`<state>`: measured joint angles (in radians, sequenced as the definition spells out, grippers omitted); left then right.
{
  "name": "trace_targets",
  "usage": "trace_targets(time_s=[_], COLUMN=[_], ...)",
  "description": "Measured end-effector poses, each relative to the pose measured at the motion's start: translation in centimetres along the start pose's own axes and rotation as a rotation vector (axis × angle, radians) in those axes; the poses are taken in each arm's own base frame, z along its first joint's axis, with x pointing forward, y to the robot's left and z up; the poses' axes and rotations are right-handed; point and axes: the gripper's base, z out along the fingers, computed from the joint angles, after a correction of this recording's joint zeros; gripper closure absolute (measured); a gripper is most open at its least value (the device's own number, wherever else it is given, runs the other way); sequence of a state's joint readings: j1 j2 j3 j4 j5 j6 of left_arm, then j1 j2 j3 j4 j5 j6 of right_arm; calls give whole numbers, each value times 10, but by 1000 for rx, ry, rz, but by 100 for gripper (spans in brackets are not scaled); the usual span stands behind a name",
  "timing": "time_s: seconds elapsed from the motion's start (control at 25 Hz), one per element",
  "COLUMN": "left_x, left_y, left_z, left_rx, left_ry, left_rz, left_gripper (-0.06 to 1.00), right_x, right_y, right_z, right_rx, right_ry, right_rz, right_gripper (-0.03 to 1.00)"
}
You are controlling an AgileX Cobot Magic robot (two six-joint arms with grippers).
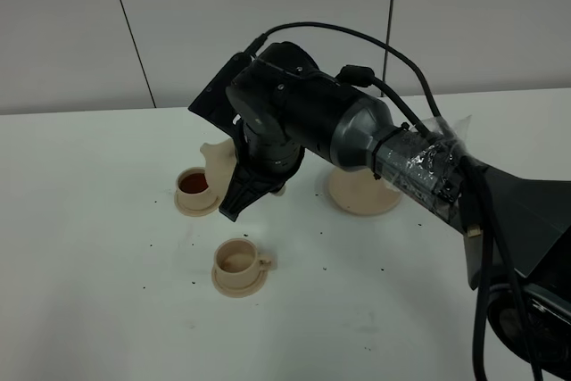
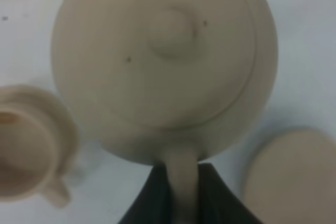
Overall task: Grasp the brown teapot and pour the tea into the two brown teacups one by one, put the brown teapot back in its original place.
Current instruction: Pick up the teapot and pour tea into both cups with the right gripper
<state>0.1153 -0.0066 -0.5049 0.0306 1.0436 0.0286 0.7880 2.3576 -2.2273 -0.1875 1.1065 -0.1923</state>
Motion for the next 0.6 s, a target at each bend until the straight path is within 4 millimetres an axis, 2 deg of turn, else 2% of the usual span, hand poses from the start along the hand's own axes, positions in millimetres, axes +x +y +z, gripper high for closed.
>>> trace_targets(time_s=[0.24,0.6], left_x=[0,0], left_y=[0,0], left_z=[0,0], left_rx=[0,0], left_ry=[0,0], left_rz=[-2,-5], left_gripper=[70,70], right_x=[3,2], right_y=[4,5], right_z=[18,19], right_rx=[-20,-34], right_ry=[27,9], right_rz=[7,19], right_gripper=[88,88])
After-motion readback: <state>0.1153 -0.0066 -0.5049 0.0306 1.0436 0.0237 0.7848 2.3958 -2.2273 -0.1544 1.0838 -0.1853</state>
